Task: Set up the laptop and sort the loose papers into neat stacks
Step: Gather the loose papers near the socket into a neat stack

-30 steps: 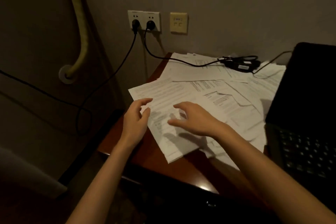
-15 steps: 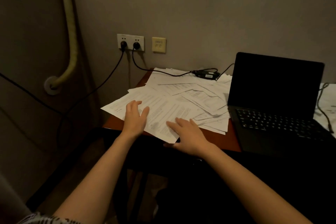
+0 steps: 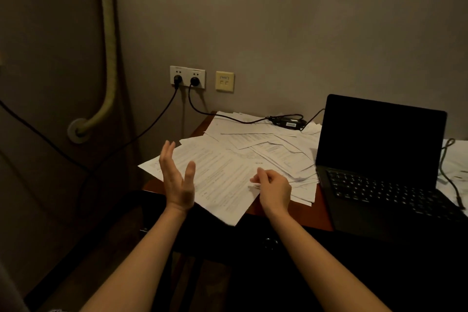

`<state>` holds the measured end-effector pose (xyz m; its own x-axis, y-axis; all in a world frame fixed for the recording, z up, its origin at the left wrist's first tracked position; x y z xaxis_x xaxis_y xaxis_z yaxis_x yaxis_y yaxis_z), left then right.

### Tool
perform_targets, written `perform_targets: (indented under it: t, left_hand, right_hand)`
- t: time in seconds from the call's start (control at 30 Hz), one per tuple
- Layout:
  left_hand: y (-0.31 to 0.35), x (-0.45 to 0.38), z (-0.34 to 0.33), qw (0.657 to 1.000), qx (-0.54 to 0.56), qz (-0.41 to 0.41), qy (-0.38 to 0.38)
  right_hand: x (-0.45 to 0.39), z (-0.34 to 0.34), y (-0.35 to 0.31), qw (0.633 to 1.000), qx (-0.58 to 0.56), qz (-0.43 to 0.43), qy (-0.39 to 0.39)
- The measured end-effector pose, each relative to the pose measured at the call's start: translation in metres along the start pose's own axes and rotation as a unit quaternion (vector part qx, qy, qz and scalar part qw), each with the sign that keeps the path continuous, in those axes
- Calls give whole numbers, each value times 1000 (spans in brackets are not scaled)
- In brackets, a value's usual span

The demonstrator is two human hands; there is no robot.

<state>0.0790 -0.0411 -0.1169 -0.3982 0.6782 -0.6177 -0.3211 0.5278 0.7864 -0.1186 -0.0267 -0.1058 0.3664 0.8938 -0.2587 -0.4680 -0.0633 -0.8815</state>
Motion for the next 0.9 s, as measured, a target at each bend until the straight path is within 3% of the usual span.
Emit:
perform_targets:
  t: [0.07, 0.13, 0.27, 0.37, 0.43, 0.67, 0.77, 0.83, 0.9]
  left_hand:
    - [-1, 0, 0, 1000, 13, -5, 8]
    - [-2, -1, 0, 1000, 18, 5, 5]
    - [-2, -2, 3, 1000, 18, 14, -8]
    - [-2, -3, 3, 999, 25, 21, -11]
    - [-2, -3, 3, 999, 30, 23, -6]
    - [-5, 2, 3, 998, 4, -61, 15]
    - [-5, 1, 4, 998, 17, -68, 2]
    - [-4, 1, 4, 998, 26, -64, -5]
    - [-5, 0, 2, 998, 27, -52, -24]
  right_hand:
    - [3, -1, -3, 996, 25, 72, -55]
    - [7, -2, -4, 969, 90, 167, -160]
    - [11, 1, -5, 863, 267, 261, -340]
    - [17, 2, 2, 784, 387, 357, -330]
    - [17, 6, 10, 772, 402, 381, -312]
    - [17, 27, 7, 839, 348, 339, -245]
    - [13, 30, -6, 918, 289, 196, -186]
    - [11, 39, -21, 970, 186, 84, -135]
    - [7, 46, -30, 993, 100, 21, -65]
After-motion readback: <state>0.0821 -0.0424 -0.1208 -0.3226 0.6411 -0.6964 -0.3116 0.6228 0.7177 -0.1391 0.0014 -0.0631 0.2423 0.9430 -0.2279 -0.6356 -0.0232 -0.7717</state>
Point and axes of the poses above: each hand's wrist, its own x-axis away from the middle knuckle, its own z-axis out of the back of the hand, y = z × x, the point moved 1 cm from there along -x, towards the middle knuckle, and after that the axes turned 5 degrees about x, right-handed, at the moved point
